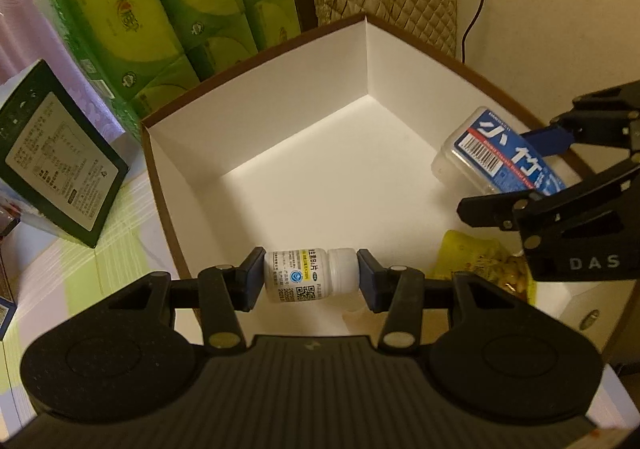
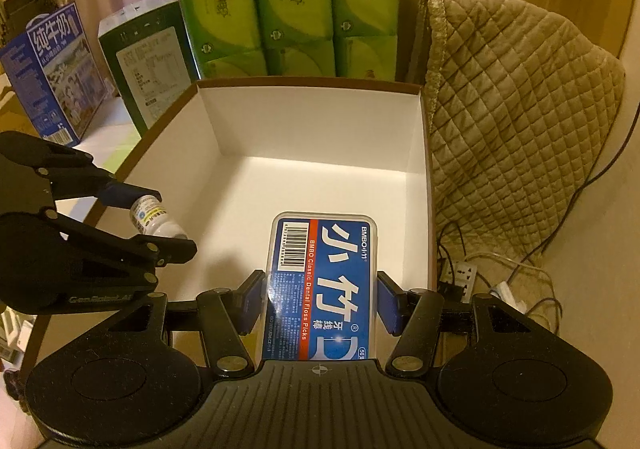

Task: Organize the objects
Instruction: 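Release the pill bottle with the left tool while the right tool drops the toothpick box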

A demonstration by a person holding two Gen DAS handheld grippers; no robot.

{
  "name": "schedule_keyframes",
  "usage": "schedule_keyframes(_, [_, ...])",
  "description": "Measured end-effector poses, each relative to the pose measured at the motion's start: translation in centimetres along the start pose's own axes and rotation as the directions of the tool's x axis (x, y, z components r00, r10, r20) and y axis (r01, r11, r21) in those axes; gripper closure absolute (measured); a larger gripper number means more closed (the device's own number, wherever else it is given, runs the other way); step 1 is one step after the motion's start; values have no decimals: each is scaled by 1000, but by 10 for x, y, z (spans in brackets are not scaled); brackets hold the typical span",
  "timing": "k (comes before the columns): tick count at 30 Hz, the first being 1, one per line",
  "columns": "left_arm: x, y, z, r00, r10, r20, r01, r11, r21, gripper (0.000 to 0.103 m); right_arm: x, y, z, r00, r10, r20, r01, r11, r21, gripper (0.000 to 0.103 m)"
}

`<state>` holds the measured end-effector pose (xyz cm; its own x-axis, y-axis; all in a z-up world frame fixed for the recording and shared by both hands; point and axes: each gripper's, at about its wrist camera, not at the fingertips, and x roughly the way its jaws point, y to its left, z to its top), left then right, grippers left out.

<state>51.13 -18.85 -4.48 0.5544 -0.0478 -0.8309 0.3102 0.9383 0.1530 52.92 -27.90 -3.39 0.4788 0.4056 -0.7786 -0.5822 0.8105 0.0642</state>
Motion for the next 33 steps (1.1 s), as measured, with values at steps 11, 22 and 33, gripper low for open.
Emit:
schedule_keyframes(11, [16,0,7,1000,-2,-1,2,1000,15,53,8,-4,4,1000,-2,1,2,1000,-3,49])
schedule_keyframes(22, [7,5,8,999,20,32,-21,999,27,37,12,-6,8,999,6,48,-6,1000,-3,49])
schedule_keyframes(33, [-11,12,-2,998,13,53,-14,1000,17,31,-5,-2,2,994,5,111,-7,1000,22,32])
